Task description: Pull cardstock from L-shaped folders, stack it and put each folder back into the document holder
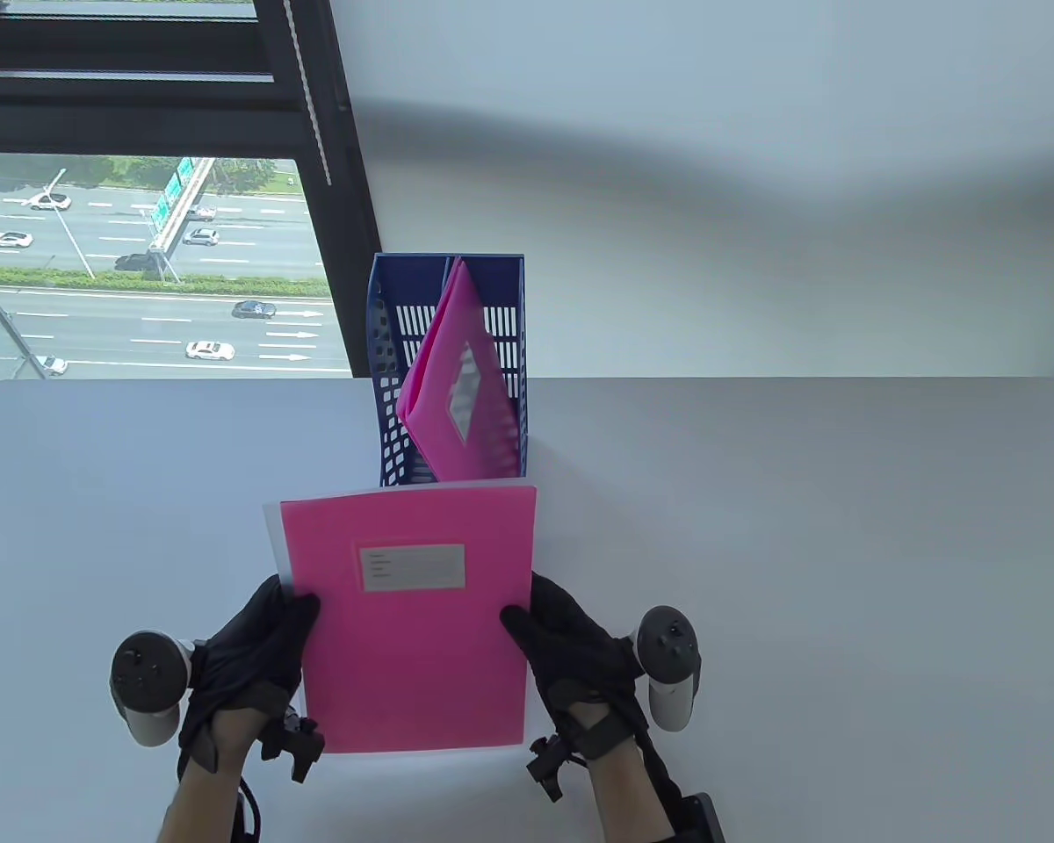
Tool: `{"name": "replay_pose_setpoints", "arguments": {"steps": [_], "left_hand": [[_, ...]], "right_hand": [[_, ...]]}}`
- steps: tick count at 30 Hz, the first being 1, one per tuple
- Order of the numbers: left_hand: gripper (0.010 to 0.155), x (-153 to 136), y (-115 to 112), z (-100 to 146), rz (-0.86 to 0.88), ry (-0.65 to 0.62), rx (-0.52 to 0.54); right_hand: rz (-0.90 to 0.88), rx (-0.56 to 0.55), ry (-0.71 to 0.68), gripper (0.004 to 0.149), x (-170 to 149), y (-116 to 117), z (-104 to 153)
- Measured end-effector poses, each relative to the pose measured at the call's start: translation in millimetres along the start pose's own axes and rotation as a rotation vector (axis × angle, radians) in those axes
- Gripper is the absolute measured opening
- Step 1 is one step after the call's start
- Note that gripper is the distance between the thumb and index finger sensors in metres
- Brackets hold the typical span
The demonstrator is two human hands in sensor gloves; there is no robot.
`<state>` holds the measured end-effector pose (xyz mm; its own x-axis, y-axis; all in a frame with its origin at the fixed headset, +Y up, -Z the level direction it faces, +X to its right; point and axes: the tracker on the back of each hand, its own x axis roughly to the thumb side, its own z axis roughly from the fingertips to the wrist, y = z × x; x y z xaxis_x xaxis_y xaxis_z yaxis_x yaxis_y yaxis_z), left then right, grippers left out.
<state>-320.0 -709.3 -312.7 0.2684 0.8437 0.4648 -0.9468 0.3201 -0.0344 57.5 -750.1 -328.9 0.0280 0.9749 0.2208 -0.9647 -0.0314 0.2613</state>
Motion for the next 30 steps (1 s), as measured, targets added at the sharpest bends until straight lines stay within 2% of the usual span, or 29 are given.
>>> {"name": "replay_pose_setpoints", "arguments": {"steps": [3, 6, 8, 12, 15, 18, 22, 24, 26, 30], "left_hand": [[0.046, -11, -2, -1, 0.152, 0.002, -0.029], [0.056, -29, -8, -3, 0.377, 0.047, -0.153], [0.063, -40, -11, -2, 0.462, 0.078, -0.204], [0.068, -51, -18, -1, 0.516, 0.112, -0.325], [0.062, -53, -28, -2, 0.47, 0.138, -0.43], [0.047, -52, -31, -3, 0.456, 0.12, -0.409], [0.045, -50, -28, -4, 0.401, 0.101, -0.36], [0.045, -49, -27, -3, 0.377, 0.106, -0.358], [0.045, -48, -28, -3, 0.372, 0.097, -0.353], [0.045, -47, -32, -4, 0.376, 0.087, -0.371]], "right_hand": [[-0.006, -0.013, -0.001, 0.043, 0, -2, 1], [-0.007, -0.02, 0.005, 0.043, -2, -5, 1], [-0.02, -0.02, 0.007, 0.043, -3, -6, 1], [0.026, -0.031, 0.006, 0.043, -3, -8, 1], [0.013, -0.025, 0.013, 0.043, -5, -7, 1], [0.032, -0.031, 0.012, 0.044, -5, -8, 1], [0.074, -0.069, -0.001, 0.053, -1, -3, 3], [0.151, -0.158, -0.027, 0.056, 5, -5, 7], [0.211, -0.243, -0.053, 0.057, 11, -8, 11], [0.219, -0.281, -0.072, 0.054, 15, -9, 14]]}}
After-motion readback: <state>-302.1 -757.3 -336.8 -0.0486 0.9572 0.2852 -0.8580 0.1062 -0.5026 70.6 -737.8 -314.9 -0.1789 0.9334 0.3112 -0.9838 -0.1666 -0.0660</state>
